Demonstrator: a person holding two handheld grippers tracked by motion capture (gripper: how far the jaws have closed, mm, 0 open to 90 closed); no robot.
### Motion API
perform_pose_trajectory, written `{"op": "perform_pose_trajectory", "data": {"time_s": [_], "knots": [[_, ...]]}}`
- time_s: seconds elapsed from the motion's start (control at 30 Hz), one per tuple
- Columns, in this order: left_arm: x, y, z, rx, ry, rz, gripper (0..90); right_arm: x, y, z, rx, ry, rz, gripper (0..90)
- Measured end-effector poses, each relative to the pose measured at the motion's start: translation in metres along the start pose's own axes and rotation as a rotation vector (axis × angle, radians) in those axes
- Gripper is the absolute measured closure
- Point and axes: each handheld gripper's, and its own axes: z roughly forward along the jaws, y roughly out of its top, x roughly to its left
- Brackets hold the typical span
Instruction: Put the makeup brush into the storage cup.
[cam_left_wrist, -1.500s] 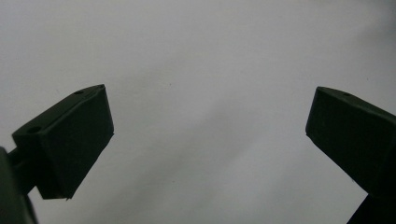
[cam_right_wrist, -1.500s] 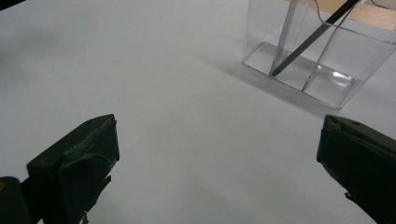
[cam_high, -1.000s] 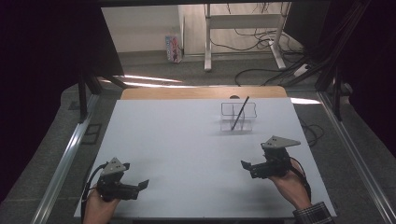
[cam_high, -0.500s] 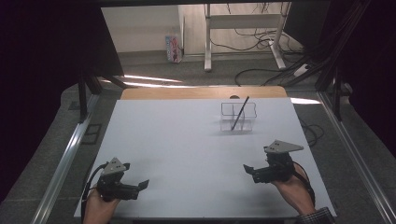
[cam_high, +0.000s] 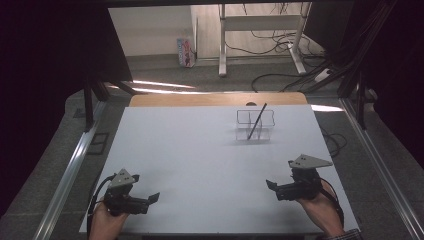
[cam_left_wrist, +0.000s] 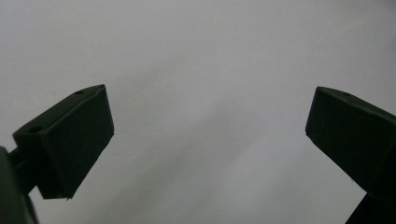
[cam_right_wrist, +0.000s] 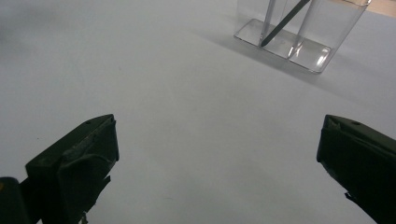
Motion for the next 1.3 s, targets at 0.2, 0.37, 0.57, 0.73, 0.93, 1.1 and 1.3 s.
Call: {"op": "perform_pose_trajectory", "data": {"time_s": [0.2, 0.37, 0.57, 0.73, 0.93, 1.1, 1.3], "knots": [[0.0, 0.0, 0.0, 0.0, -0.001, 0.001, 1.7, -0.001, -0.004, -0.006, -0.002, -0.013, 0.005, 0.0], [0.0, 0.0, 0.0, -0.001, -0.001, -0.002, 1.7, -0.003, -0.01, -0.011, -0.002, -0.025, 0.011, 0.0], [0.0, 0.0, 0.0, 0.0, -0.003, -0.001, 1.7, -0.004, -0.016, -0.016, 0.008, -0.037, 0.015, 0.0], [0.0, 0.0, 0.0, 0.0, -0.004, -0.002, 1.7, -0.005, -0.02, -0.018, 0.017, -0.047, 0.014, 0.0], [0.0, 0.0, 0.0, 0.0, -0.004, -0.004, 1.7, -0.006, -0.025, -0.02, 0.029, -0.059, 0.013, 0.0], [0.0, 0.0, 0.0, 0.002, -0.004, 0.0, 1.8, -0.008, -0.031, -0.024, 0.037, -0.071, 0.013, 0.0], [0.0, 0.0, 0.001, 0.003, -0.004, 0.0, 1.8, -0.009, -0.037, -0.028, 0.044, -0.084, 0.015, 0.0]]}}
